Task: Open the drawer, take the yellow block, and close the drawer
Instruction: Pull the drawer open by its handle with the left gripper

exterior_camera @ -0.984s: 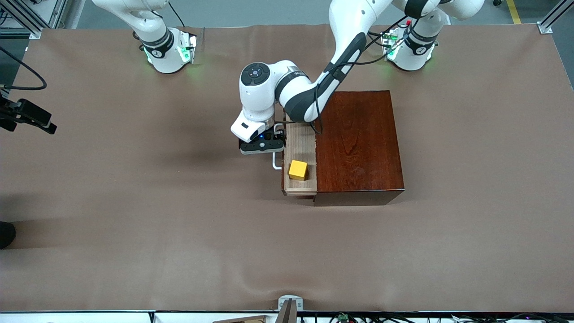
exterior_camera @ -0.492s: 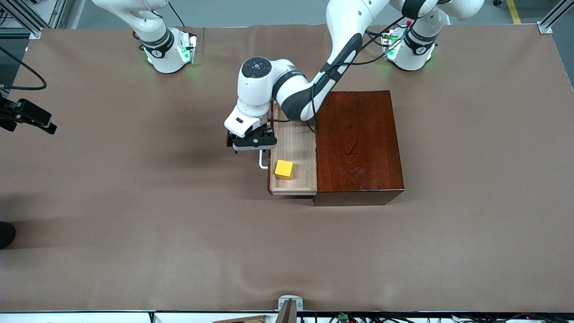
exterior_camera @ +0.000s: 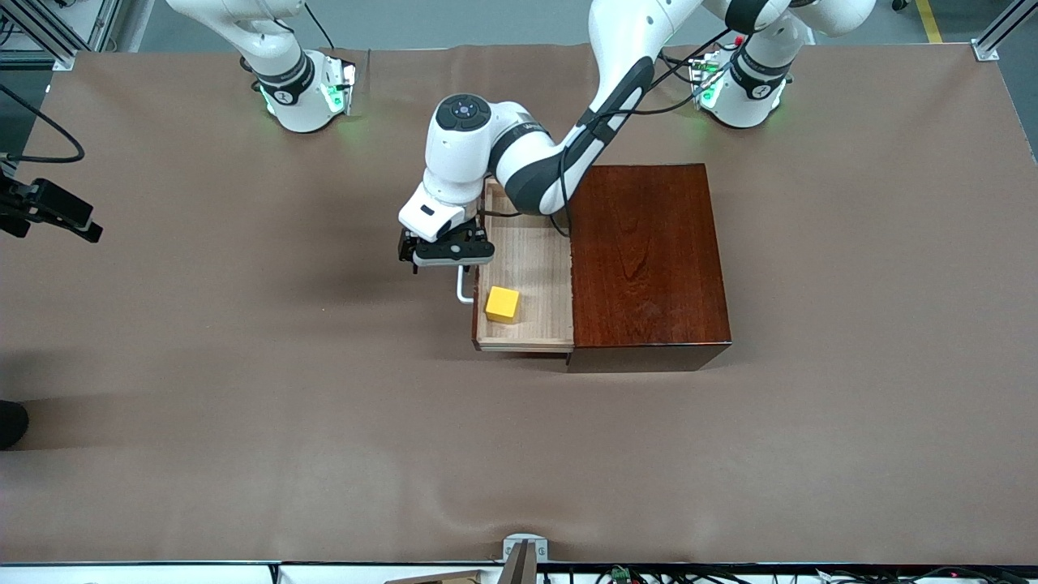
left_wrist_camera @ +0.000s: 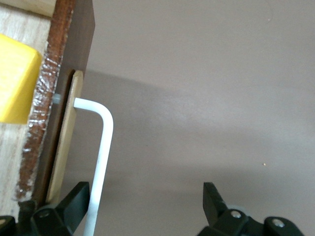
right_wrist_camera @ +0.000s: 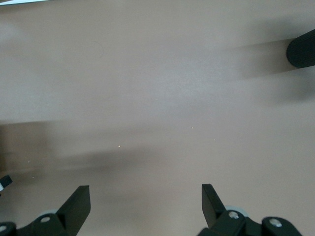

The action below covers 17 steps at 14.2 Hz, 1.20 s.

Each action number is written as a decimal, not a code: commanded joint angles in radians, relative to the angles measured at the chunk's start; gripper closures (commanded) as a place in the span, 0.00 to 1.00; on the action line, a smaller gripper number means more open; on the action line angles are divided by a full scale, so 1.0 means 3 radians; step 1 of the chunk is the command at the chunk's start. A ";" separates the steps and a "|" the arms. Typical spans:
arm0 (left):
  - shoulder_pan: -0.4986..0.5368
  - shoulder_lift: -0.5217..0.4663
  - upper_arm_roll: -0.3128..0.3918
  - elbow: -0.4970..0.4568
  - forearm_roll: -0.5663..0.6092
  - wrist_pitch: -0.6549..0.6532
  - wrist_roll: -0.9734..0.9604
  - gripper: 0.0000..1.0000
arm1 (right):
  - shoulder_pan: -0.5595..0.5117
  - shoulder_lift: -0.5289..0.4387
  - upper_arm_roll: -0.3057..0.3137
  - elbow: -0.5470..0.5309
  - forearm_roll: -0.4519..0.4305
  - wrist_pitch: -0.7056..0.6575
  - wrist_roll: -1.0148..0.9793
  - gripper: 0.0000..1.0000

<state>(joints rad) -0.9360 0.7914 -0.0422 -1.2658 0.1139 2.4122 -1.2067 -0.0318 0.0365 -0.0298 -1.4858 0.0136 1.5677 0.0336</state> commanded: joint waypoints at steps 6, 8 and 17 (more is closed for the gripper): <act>-0.0060 0.0062 -0.0007 0.0129 0.0070 0.0136 -0.0160 0.00 | -0.0063 -0.0019 0.0053 0.0024 -0.0030 -0.0020 0.0021 0.00; -0.0055 0.0057 -0.0013 0.0124 0.0111 0.0105 -0.0160 0.00 | -0.0063 -0.0019 0.0058 0.0024 -0.0030 -0.0026 0.0016 0.00; -0.0030 -0.0030 -0.0018 0.0129 0.0111 -0.0206 -0.0018 0.00 | -0.0053 -0.0014 0.0053 0.0024 -0.0035 -0.0026 0.0016 0.00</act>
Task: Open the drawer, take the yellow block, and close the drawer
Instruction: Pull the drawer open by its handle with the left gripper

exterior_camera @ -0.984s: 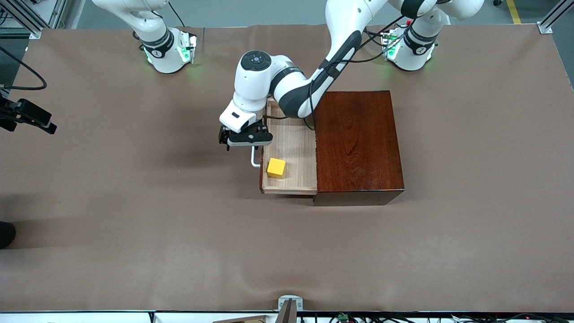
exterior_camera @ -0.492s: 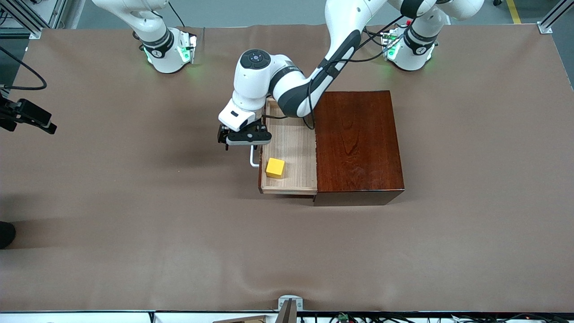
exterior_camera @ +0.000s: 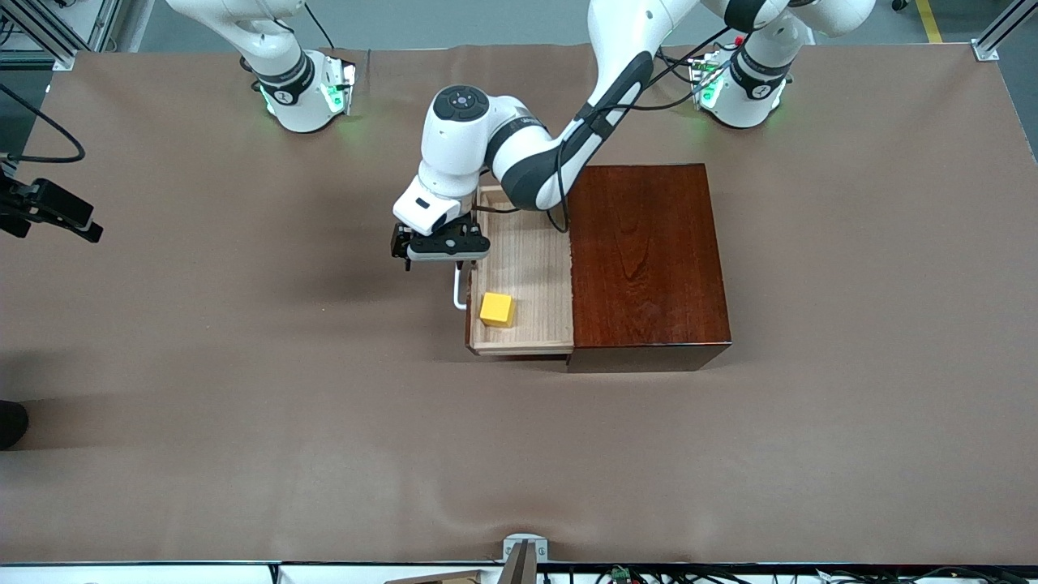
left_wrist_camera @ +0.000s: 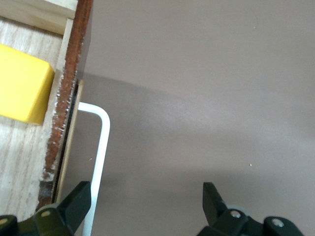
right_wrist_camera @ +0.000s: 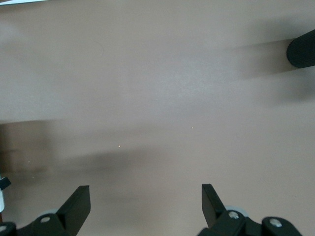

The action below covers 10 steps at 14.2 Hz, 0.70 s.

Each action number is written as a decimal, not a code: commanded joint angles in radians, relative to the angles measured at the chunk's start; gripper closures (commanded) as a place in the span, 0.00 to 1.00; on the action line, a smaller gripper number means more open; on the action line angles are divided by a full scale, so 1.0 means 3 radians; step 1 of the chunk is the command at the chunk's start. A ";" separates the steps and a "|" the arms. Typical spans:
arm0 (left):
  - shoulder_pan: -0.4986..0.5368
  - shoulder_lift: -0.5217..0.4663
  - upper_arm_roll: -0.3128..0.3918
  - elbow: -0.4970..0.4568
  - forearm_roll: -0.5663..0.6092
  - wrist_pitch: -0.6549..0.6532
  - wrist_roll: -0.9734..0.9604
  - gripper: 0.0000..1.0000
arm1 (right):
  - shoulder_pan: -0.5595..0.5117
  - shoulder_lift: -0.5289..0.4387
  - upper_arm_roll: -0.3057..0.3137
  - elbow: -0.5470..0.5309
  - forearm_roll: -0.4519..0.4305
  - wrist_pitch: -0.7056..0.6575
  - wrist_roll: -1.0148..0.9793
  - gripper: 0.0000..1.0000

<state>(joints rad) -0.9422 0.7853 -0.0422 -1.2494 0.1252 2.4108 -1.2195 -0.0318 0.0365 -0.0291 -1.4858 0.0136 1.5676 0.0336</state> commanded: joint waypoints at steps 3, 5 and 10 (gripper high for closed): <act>-0.0004 -0.0056 -0.0038 0.0079 0.0048 -0.0366 0.0133 0.00 | -0.0052 -0.0014 0.0056 0.0024 -0.0035 -0.0020 0.0016 0.00; 0.0006 -0.0117 -0.0038 0.0079 0.0028 -0.0366 0.0123 0.00 | -0.0052 -0.0019 0.0051 0.0024 -0.0030 -0.0025 0.0016 0.00; 0.0195 -0.0387 -0.0018 0.0064 -0.0095 -0.0371 0.0123 0.00 | -0.0052 -0.0014 0.0056 0.0024 -0.0030 -0.0025 0.0016 0.00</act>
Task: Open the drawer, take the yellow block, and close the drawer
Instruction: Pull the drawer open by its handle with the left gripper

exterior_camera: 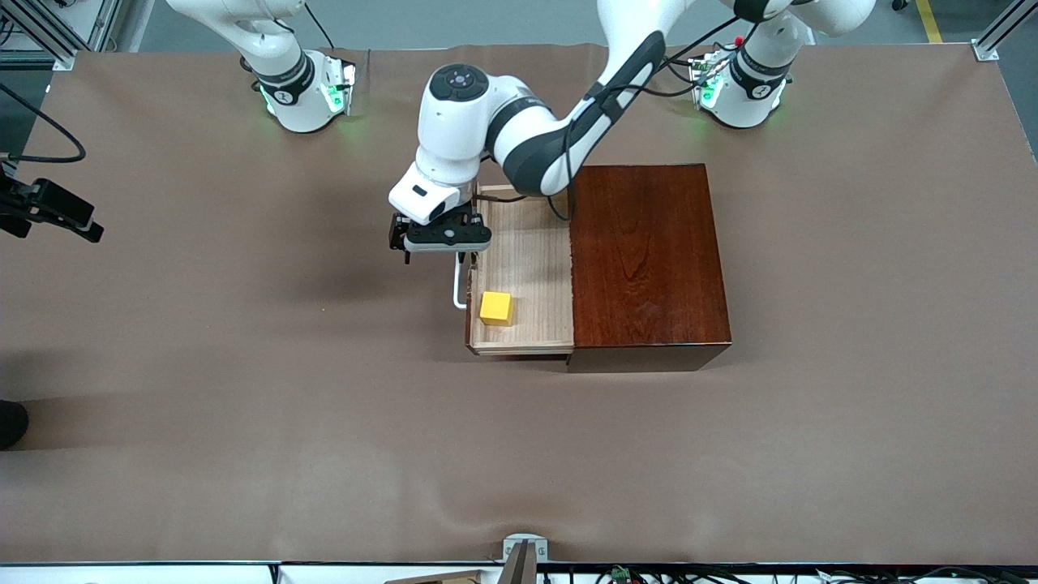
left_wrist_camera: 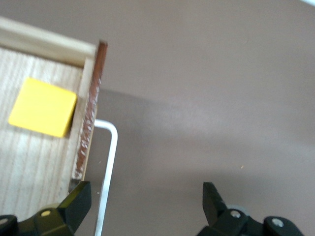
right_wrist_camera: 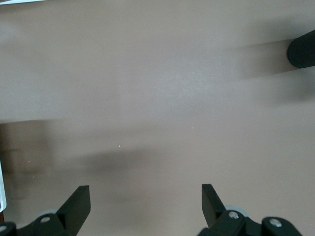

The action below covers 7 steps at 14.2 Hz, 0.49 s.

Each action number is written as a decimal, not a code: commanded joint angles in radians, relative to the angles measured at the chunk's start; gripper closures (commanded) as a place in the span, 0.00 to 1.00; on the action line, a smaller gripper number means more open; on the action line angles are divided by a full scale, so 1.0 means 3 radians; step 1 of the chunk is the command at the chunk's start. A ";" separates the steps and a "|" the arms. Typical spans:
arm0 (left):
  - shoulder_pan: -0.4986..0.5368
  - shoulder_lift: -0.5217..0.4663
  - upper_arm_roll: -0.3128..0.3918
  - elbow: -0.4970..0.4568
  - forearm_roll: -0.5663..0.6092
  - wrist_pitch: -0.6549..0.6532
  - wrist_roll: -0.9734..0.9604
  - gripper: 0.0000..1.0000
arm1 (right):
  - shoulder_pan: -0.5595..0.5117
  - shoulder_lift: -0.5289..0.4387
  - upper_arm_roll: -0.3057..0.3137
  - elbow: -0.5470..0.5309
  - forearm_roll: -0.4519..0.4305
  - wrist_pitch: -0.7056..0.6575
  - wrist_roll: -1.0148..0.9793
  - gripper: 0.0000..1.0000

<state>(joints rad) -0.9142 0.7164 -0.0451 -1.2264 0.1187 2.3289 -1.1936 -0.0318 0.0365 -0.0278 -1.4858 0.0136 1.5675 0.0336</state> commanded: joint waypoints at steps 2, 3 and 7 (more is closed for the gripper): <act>0.0224 -0.0250 -0.0013 -0.0023 -0.0094 -0.0103 0.0047 0.00 | -0.0047 -0.0014 0.0052 0.0024 -0.0030 -0.0025 0.0021 0.00; 0.0275 -0.0291 -0.0018 -0.0053 -0.0099 -0.0129 0.0047 0.00 | -0.0042 -0.0009 0.0052 0.0024 -0.0030 -0.0025 0.0016 0.00; 0.0480 -0.0526 -0.0013 -0.0115 -0.0084 -0.0833 0.0280 0.00 | -0.0078 -0.0009 0.0052 0.0024 -0.0015 -0.0015 -0.0014 0.00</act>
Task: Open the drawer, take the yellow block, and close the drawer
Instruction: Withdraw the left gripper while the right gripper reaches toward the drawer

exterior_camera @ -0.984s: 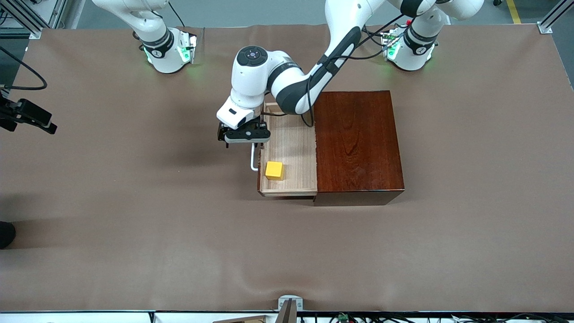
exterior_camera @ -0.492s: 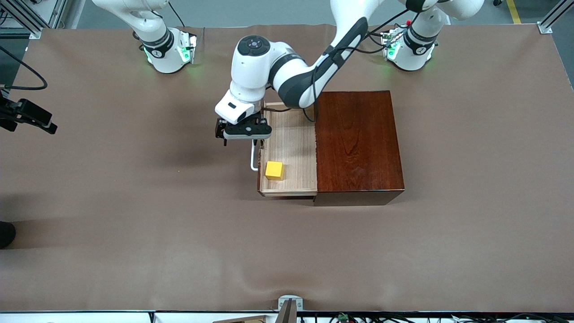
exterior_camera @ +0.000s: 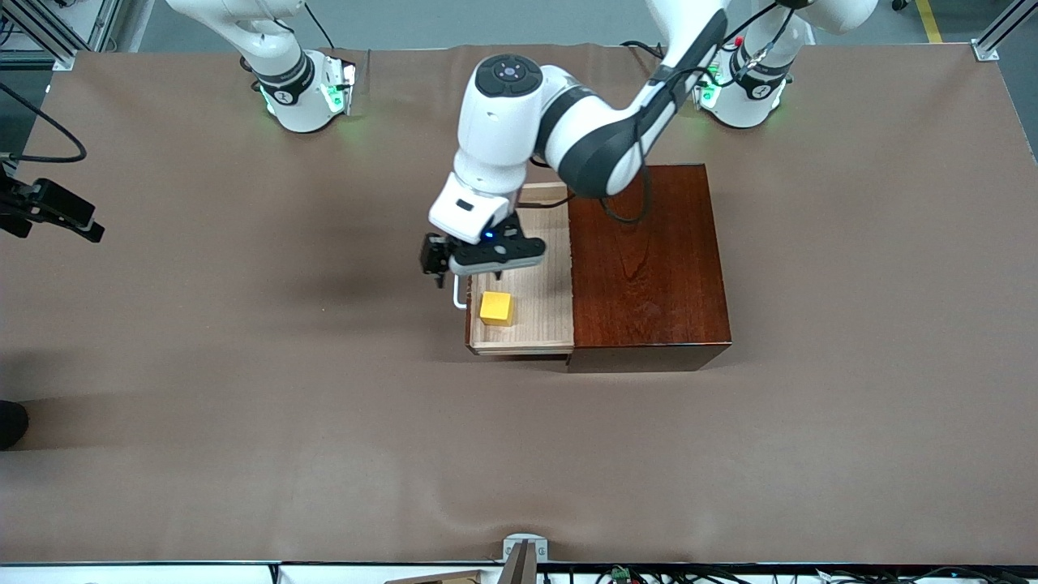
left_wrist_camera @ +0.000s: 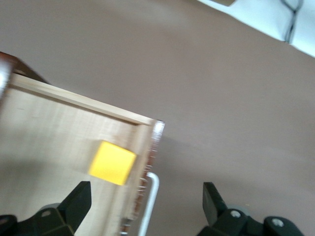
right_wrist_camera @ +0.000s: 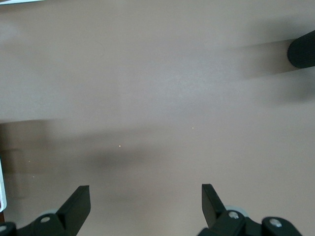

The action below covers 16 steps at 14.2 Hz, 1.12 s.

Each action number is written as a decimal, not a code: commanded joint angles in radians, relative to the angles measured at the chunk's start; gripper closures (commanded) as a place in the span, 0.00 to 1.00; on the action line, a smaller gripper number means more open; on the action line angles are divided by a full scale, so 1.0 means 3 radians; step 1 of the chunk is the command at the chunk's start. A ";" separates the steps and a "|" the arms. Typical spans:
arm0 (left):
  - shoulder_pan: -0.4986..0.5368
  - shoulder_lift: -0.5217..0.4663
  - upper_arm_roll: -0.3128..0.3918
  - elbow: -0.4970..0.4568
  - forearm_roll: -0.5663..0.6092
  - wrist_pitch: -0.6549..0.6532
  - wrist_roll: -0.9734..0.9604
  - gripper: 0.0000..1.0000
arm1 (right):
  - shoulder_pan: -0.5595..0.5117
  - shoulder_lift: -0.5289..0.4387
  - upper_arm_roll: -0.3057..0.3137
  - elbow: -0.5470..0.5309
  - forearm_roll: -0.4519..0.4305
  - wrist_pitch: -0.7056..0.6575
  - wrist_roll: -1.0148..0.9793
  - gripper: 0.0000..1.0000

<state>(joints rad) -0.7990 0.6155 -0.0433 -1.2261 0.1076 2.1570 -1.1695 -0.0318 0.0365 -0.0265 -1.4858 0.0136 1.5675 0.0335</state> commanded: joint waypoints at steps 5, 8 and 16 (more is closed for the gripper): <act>0.0545 -0.0736 -0.0040 -0.0840 -0.0180 -0.0420 0.1018 0.00 | -0.0032 0.0027 0.0048 0.0019 0.0006 -0.0030 0.0026 0.00; 0.0771 -0.1044 -0.0040 -0.1240 -0.0180 -0.0420 0.1326 0.00 | 0.0019 0.0027 0.0083 0.0024 0.0016 -0.0035 0.0505 0.00; 0.1379 -0.1601 -0.0040 -0.1891 -0.0180 -0.0670 0.2362 0.00 | 0.0805 0.0195 0.0083 0.0019 0.0021 -0.0020 0.2887 0.00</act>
<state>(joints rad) -0.4390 0.2026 -0.0456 -1.7368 0.0709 1.9946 -0.5553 0.1546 0.0730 0.0048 -1.4889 0.0177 1.5609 0.7492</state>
